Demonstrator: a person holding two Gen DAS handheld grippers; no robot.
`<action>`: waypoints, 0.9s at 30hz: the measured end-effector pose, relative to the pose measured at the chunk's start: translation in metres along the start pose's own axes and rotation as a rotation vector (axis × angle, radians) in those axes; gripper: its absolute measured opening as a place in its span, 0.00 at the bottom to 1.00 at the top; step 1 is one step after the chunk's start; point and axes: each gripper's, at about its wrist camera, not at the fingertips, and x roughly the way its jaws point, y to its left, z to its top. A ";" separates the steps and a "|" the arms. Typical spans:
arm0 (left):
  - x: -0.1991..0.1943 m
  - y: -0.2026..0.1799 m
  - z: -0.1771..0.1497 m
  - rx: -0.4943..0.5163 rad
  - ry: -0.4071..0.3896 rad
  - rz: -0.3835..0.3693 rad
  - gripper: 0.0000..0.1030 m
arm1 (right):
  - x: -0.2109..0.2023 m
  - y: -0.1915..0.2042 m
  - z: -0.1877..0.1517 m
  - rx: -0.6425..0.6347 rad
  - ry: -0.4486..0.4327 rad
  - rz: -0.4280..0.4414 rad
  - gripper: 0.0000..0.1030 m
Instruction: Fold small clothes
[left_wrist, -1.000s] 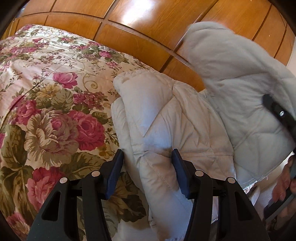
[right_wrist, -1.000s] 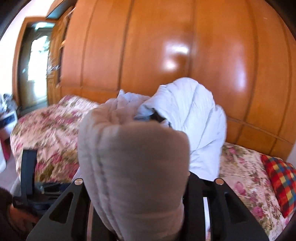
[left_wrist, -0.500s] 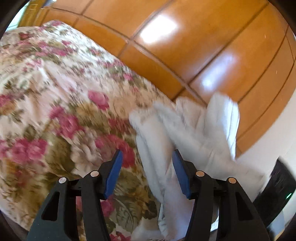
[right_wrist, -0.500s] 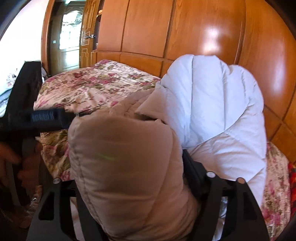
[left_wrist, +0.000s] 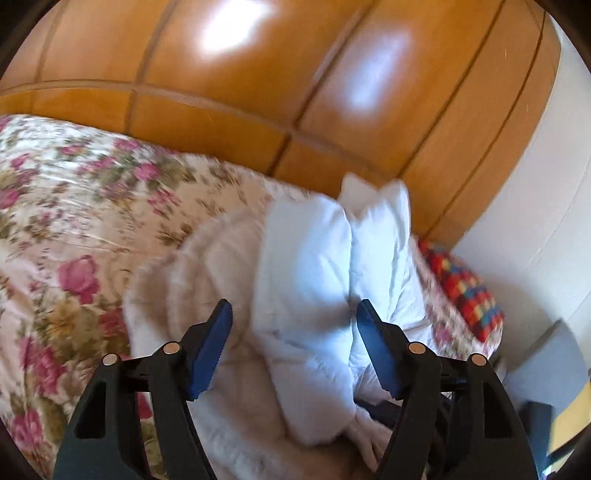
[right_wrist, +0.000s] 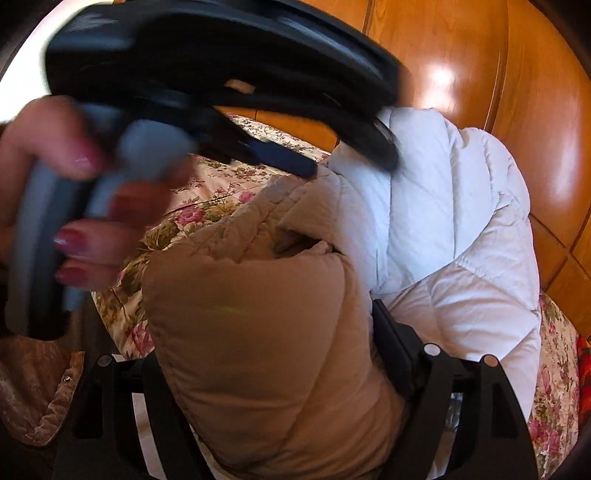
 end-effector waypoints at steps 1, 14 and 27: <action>0.007 -0.002 0.000 0.008 0.010 0.014 0.32 | -0.006 -0.002 -0.001 -0.008 -0.012 0.001 0.76; -0.028 0.033 -0.037 -0.123 -0.077 -0.086 0.15 | -0.117 -0.148 -0.013 0.413 -0.260 0.097 0.81; -0.032 0.073 -0.066 -0.282 -0.077 -0.127 0.15 | 0.022 -0.181 0.040 0.477 0.023 0.030 0.30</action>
